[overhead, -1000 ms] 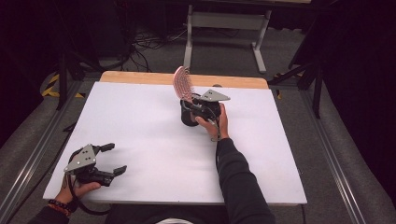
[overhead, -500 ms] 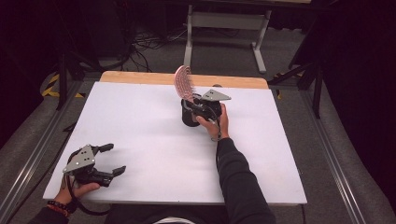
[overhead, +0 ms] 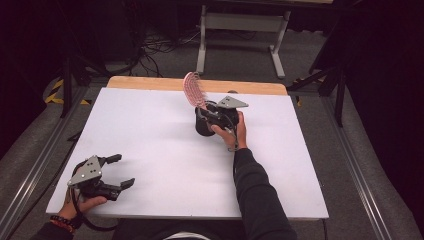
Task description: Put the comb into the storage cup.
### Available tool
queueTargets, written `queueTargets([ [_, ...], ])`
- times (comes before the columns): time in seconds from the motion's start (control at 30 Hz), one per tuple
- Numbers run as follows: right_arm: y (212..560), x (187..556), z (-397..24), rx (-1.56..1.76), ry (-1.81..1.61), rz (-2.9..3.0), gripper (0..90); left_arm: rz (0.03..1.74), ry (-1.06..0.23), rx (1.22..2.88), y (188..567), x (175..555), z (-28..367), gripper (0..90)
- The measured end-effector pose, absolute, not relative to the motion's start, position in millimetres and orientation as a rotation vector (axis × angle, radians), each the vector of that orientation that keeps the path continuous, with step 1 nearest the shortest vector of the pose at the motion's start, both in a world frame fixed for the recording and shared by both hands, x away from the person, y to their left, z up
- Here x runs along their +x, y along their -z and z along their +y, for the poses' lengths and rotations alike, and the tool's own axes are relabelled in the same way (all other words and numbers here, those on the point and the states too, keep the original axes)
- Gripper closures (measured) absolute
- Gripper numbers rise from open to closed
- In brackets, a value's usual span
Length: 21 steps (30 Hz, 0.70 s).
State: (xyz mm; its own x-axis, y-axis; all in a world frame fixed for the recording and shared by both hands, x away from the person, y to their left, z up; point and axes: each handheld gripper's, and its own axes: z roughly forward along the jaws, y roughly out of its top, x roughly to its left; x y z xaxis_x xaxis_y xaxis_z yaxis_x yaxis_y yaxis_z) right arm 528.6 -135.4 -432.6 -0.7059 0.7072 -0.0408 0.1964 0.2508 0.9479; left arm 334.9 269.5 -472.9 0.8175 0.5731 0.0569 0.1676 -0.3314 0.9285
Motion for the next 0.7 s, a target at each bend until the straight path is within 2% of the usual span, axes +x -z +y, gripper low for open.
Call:
queueTargets([
  [0.23,432.1,527.8,-136.6,0.829,-1.463,2.051,67.7,0.556,-0.457,1.899,473.3,335.0,269.4,8.2],
  [0.37,430.8,527.2,-136.5,0.829,-1.442,2.049,64.4,0.555,-0.455,1.903,473.4,334.8,269.0,8.2],
  [0.43,429.8,526.4,-136.2,0.829,-1.42,2.039,59.9,0.557,-0.456,1.903,473.4,335.0,269.2,8.2],
  [0.53,429.7,526.2,-136.8,0.831,-1.427,2.038,60.3,0.558,-0.458,1.9,473.1,335.2,269.6,8.2],
  [0.7,427.0,524.2,-136.5,0.822,-1.407,2.029,54.7,0.559,-0.458,1.902,473.5,335.8,269.9,8.1],
])
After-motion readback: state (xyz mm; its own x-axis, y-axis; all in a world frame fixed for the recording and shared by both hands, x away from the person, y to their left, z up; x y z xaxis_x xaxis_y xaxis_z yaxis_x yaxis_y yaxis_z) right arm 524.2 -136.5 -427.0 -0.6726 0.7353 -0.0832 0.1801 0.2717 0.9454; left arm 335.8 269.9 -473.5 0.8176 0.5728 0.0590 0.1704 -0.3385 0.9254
